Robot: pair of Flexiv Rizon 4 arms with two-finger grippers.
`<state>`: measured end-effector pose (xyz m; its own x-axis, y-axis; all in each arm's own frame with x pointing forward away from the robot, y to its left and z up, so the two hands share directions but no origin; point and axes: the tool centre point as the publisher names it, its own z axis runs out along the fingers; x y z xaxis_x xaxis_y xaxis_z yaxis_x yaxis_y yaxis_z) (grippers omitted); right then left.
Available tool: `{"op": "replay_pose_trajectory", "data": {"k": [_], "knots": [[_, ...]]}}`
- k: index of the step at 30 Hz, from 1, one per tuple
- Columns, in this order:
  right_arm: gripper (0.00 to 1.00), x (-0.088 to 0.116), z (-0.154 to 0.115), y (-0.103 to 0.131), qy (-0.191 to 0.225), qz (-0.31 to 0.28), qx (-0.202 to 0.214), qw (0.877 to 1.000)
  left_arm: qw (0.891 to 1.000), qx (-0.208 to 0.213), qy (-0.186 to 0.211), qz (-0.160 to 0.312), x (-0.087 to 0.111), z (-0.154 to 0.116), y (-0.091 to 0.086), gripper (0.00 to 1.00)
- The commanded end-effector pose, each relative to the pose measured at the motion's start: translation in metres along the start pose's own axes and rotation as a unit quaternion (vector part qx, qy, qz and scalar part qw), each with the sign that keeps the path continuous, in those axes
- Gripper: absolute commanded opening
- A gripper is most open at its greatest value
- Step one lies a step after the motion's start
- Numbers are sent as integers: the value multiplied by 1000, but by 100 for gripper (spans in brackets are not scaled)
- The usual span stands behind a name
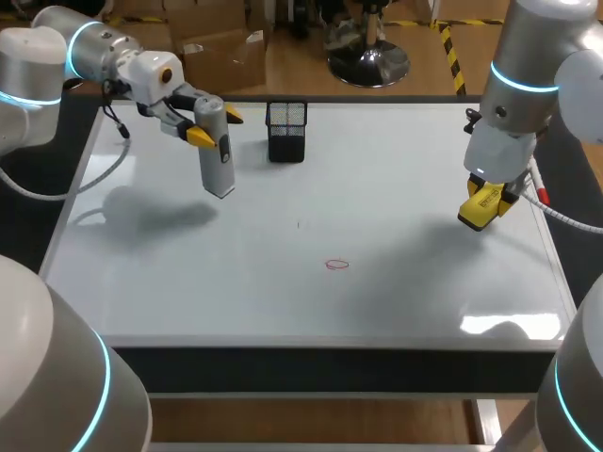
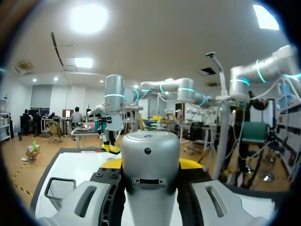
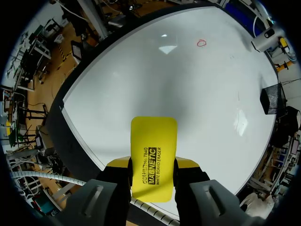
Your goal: Pick up the inspection probe, press it on each red-marked spot on the whiteboard one by one, put down the probe, pick up the eraser, and wipe off all the red marks.
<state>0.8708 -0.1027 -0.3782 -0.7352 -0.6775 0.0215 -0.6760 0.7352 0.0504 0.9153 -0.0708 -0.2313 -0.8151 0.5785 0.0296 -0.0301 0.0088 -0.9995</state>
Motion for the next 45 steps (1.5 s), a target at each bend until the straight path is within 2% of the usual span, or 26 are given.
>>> {"op": "replay_pose_trajectory", "data": {"k": [1, 15, 18, 27, 41, 45], "knots": [[0, 0, -1, 0, 1, -1, 1, 1000, 1000, -2, 0, -3, 1, -7, -1, 0], [0, -3, -1, 4, 9, -11, 4, 1000, 1000, -4, 6, -10, 4, -12, -1, 0], [0, -16, -1, 20, 19, -43, 8, 999, 1000, -4, 6, -10, 4, -12, -1, 0], [0, -52, 3, 72, -3, -99, 8, 995, 1000, -4, 6, -10, 4, -12, -1, 0], [0, -91, 1, 159, 19, -180, 36, 983, 1000, -4, 6, -10, 4, -12, -1, 0], [0, -102, 3, 180, 12, -196, 32, 980, 1000, -4, 6, -10, 4, -12, -1, 0]]}}
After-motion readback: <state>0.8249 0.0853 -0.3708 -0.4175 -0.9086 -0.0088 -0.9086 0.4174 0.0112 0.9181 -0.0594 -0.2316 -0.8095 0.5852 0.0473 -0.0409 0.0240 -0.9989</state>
